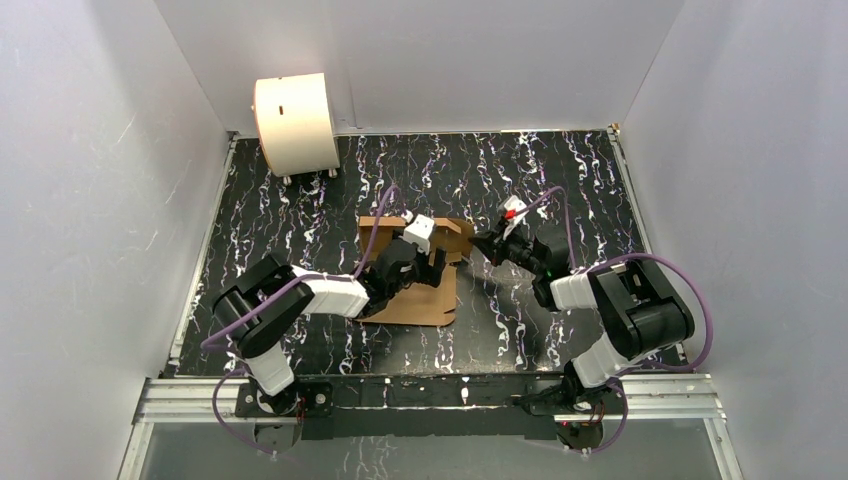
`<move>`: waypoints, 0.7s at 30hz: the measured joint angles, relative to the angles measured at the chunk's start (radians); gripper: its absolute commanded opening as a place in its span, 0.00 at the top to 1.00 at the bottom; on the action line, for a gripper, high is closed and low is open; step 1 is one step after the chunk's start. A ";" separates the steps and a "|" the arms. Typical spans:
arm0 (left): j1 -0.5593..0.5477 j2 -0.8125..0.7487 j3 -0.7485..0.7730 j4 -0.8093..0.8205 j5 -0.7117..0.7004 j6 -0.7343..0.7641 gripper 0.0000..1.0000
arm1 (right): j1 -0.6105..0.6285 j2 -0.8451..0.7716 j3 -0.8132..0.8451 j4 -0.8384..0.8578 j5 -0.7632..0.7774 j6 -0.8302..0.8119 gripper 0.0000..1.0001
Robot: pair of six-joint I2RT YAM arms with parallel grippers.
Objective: Fold the paper box
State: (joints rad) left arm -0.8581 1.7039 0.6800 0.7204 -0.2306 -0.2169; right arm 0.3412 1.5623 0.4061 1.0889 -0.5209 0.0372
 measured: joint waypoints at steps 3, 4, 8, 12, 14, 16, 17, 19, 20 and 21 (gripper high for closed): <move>-0.022 0.010 -0.005 0.053 -0.023 0.033 0.27 | 0.009 -0.005 -0.021 0.015 0.005 -0.029 0.94; -0.031 0.013 -0.013 0.074 -0.031 0.047 0.26 | 0.015 -0.010 -0.029 0.019 0.009 -0.042 0.94; -0.076 0.047 -0.027 0.148 -0.071 0.104 0.26 | 0.049 -0.028 -0.053 0.039 0.026 -0.086 0.95; -0.106 0.108 -0.027 0.194 -0.098 0.150 0.25 | 0.072 -0.032 -0.064 0.056 0.040 -0.119 0.96; -0.114 0.140 -0.026 0.207 -0.119 0.168 0.25 | 0.074 -0.032 -0.064 0.060 0.043 -0.128 0.96; -0.120 0.168 -0.026 0.232 -0.145 0.181 0.25 | 0.078 -0.034 -0.064 0.060 0.047 -0.139 0.96; -0.123 0.179 -0.025 0.253 -0.158 0.190 0.26 | 0.080 -0.035 -0.064 0.060 0.048 -0.144 0.96; -0.127 0.192 -0.023 0.280 -0.181 0.209 0.26 | 0.082 -0.037 -0.064 0.060 0.048 -0.150 0.96; -0.129 0.198 -0.021 0.288 -0.186 0.216 0.26 | 0.083 -0.038 -0.064 0.060 0.048 -0.150 0.96; -0.130 0.206 -0.016 0.299 -0.193 0.224 0.26 | 0.083 -0.038 -0.064 0.060 0.048 -0.151 0.96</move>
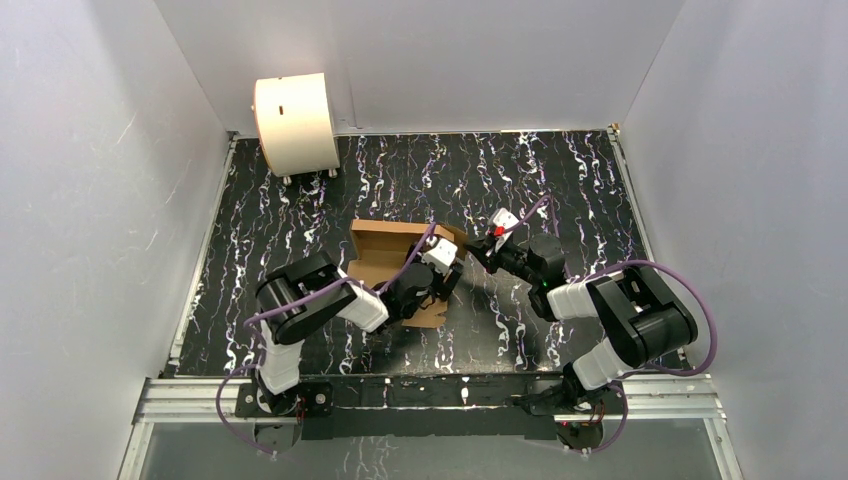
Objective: Fold the paper box
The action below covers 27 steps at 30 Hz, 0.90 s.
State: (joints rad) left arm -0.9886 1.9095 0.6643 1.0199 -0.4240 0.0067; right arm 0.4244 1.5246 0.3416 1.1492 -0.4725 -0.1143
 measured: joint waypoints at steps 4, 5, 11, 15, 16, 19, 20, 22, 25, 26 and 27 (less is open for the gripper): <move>0.000 0.037 0.017 0.043 -0.022 0.019 0.27 | 0.002 0.000 0.000 0.000 -0.002 -0.003 0.97; 0.000 0.047 0.023 0.057 -0.029 0.024 0.27 | 0.003 0.000 0.000 0.000 -0.002 -0.003 0.97; -0.002 0.084 0.028 0.123 -0.060 0.039 0.29 | 0.004 0.000 0.000 -0.001 -0.003 -0.003 0.97; -0.002 0.103 0.034 0.153 -0.078 0.048 0.34 | 0.004 0.000 0.000 -0.001 -0.006 -0.003 0.97; -0.002 0.107 0.035 0.159 -0.084 0.050 0.37 | 0.005 0.000 0.000 -0.001 -0.008 -0.003 0.97; -0.003 0.113 0.035 0.175 -0.094 0.053 0.44 | 0.007 0.000 0.000 -0.001 -0.013 -0.003 0.97; -0.004 0.113 0.035 0.183 -0.099 0.054 0.45 | 0.008 0.000 0.000 -0.001 -0.013 -0.003 0.97; -0.004 0.113 0.030 0.204 -0.106 0.054 0.45 | 0.008 0.000 0.000 -0.001 -0.013 -0.003 0.97; -0.004 0.108 0.011 0.223 -0.119 0.051 0.45 | 0.008 0.000 0.000 -0.001 -0.014 -0.003 0.97; -0.003 0.103 0.000 0.232 -0.123 0.049 0.45 | 0.008 0.000 0.000 -0.001 -0.016 -0.003 0.97; -0.003 0.097 -0.007 0.234 -0.127 0.047 0.45 | 0.008 0.000 0.000 -0.002 -0.018 -0.003 0.97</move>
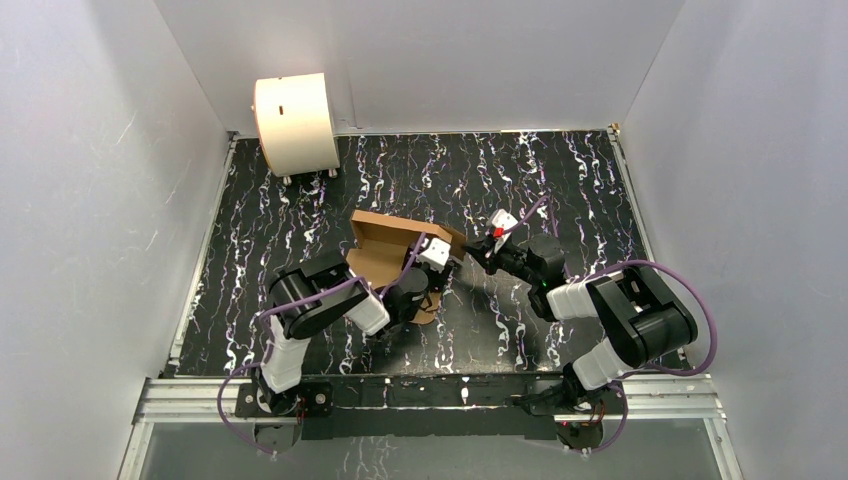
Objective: Fold the paper box
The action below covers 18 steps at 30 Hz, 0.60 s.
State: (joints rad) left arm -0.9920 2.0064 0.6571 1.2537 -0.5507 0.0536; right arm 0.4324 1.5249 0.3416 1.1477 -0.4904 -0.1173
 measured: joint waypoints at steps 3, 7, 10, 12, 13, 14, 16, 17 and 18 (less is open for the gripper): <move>0.000 -0.020 -0.018 0.013 -0.016 -0.005 0.45 | 0.000 0.000 0.000 0.000 -0.007 0.000 0.97; 0.000 -0.042 -0.029 0.026 -0.041 -0.013 0.46 | 0.000 0.000 0.000 0.000 -0.011 0.000 0.97; 0.000 -0.048 -0.030 0.034 -0.061 -0.017 0.47 | 0.000 0.000 0.000 -0.003 -0.011 0.000 0.97; 0.000 -0.051 -0.034 0.040 -0.074 -0.022 0.48 | 0.000 0.000 0.000 -0.008 -0.013 0.000 0.96; 0.000 -0.052 -0.037 0.041 -0.080 -0.025 0.49 | 0.000 0.000 0.000 -0.011 -0.014 0.000 0.96; 0.001 -0.052 -0.040 0.042 -0.084 -0.027 0.50 | 0.000 0.000 0.000 -0.013 -0.014 0.000 0.96; 0.002 -0.052 -0.045 0.045 -0.093 -0.031 0.51 | 0.000 0.000 0.000 -0.016 -0.014 0.000 0.95; 0.002 -0.052 -0.047 0.047 -0.095 -0.038 0.52 | 0.000 0.000 0.000 -0.016 -0.014 0.000 0.95; 0.003 -0.053 -0.051 0.048 -0.096 -0.043 0.52 | 0.000 0.000 0.000 -0.016 -0.014 0.000 0.94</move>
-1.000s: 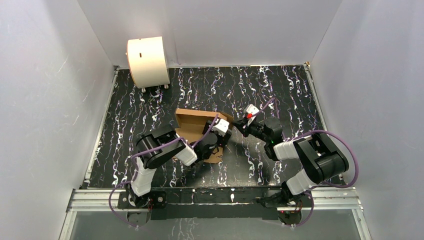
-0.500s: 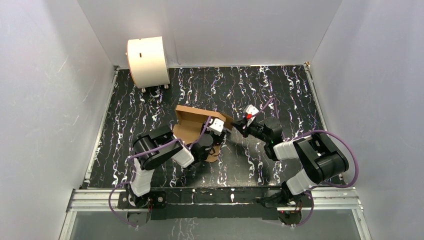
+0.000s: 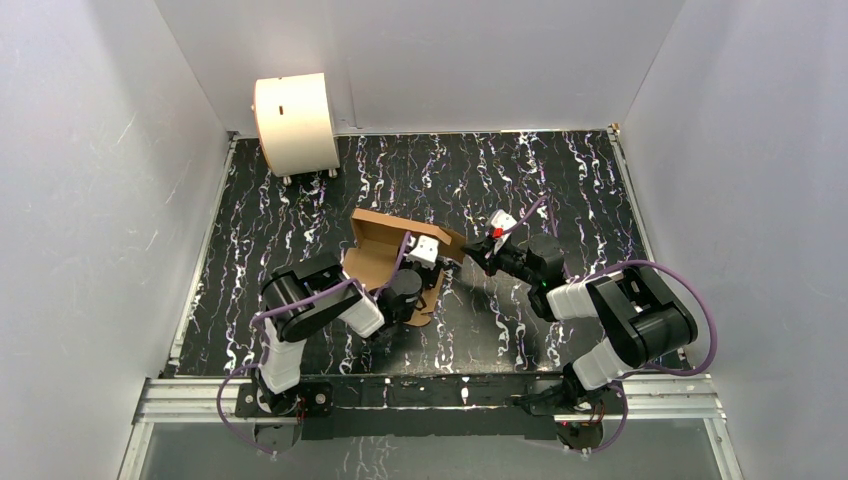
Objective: Fold the paper box
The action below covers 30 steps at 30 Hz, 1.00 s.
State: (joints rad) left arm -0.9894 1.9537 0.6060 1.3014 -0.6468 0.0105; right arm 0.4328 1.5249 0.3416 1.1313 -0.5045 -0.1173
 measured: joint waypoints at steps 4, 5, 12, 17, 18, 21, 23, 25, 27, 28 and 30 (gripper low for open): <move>0.011 -0.005 -0.024 0.009 0.002 -0.026 0.50 | 0.001 0.000 0.000 -0.001 -0.001 0.000 0.89; 0.015 -0.008 -0.031 0.009 0.005 -0.033 0.49 | 0.001 0.000 0.000 -0.002 -0.003 0.001 0.86; 0.026 -0.039 -0.066 0.009 0.051 -0.074 0.42 | 0.002 -0.034 0.000 -0.031 -0.007 0.011 0.68; 0.032 -0.062 -0.077 0.006 0.087 -0.101 0.40 | 0.002 -0.125 0.000 -0.084 0.024 0.019 0.56; 0.033 -0.066 -0.077 0.005 0.090 -0.106 0.40 | 0.001 -0.142 0.000 -0.094 0.036 0.021 0.55; 0.039 -0.084 -0.077 0.002 0.107 -0.119 0.39 | 0.000 -0.202 0.000 -0.139 0.092 0.031 0.56; 0.045 -0.094 -0.082 -0.001 0.117 -0.130 0.39 | -0.003 -0.232 0.000 -0.166 0.141 0.040 0.57; 0.053 -0.098 -0.087 -0.002 0.130 -0.145 0.39 | -0.005 -0.247 0.001 -0.190 0.188 0.053 0.59; 0.064 -0.098 -0.093 -0.010 0.145 -0.164 0.39 | -0.008 -0.245 0.004 -0.224 0.229 0.061 0.60; 0.068 -0.098 -0.095 -0.011 0.151 -0.172 0.39 | -0.009 -0.235 0.008 -0.243 0.242 0.061 0.60; 0.075 -0.098 -0.102 -0.016 0.166 -0.187 0.39 | -0.012 -0.207 0.019 -0.270 0.248 0.062 0.60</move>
State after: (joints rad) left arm -0.9142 1.8553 0.5037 1.2858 -0.4808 -0.1768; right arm 0.4210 1.3182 0.3603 0.8612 -0.2562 -0.0555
